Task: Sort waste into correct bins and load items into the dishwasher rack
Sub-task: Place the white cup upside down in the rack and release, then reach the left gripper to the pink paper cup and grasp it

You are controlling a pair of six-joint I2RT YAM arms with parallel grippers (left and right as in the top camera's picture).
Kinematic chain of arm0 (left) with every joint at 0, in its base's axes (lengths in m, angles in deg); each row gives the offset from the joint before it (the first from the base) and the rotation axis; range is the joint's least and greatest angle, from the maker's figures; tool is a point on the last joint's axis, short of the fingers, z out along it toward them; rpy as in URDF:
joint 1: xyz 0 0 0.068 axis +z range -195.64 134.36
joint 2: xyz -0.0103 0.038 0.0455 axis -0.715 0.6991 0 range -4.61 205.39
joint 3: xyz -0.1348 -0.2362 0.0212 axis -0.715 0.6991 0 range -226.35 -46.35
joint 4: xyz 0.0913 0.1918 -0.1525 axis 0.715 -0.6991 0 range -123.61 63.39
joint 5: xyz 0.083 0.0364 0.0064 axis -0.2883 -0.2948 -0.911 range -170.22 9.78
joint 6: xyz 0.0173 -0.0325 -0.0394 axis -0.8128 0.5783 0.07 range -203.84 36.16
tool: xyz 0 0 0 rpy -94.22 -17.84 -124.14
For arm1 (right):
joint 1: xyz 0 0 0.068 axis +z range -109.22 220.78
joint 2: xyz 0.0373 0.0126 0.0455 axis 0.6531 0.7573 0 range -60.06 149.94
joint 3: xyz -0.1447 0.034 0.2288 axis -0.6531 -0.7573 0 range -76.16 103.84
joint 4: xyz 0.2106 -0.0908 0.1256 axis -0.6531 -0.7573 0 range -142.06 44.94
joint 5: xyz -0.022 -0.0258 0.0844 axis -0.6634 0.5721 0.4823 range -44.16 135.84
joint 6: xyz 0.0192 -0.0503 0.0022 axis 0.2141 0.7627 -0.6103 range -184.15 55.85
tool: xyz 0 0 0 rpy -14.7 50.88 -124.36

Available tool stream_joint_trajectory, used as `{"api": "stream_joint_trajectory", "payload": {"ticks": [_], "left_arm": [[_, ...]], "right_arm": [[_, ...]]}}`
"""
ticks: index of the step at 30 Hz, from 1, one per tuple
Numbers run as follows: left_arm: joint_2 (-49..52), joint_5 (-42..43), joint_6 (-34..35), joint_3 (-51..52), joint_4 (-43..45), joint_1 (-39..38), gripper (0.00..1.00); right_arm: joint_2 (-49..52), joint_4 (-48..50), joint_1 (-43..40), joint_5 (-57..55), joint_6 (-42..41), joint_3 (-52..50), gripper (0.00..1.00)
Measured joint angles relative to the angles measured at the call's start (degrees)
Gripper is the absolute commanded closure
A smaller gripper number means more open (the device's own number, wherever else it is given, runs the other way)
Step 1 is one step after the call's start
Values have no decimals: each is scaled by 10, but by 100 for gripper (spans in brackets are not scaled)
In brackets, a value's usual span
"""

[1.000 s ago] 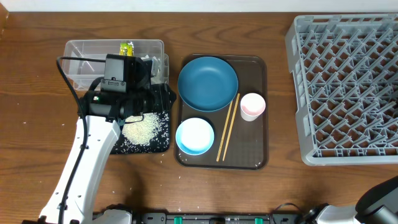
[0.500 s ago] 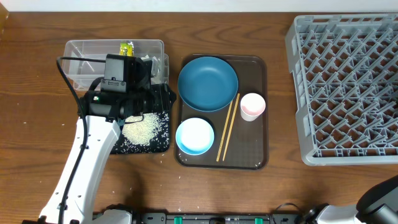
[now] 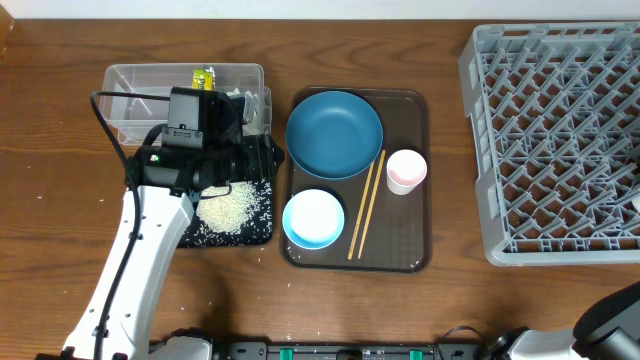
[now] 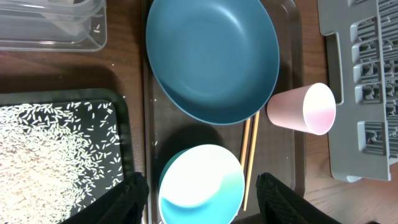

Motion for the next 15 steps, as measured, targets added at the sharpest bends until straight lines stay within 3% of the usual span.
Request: {"api": "stream_joint_trajectory", "payload": {"ticks": [7, 15], "left_arm": [[0, -12, -13, 0, 5, -26, 40], [0, -52, -15, 0, 6, -57, 40]], "right_arm": [[-4, -13, 40, 171, 4, 0, 28], [-28, -50, 230, 252, 37, 0, 25]]}}
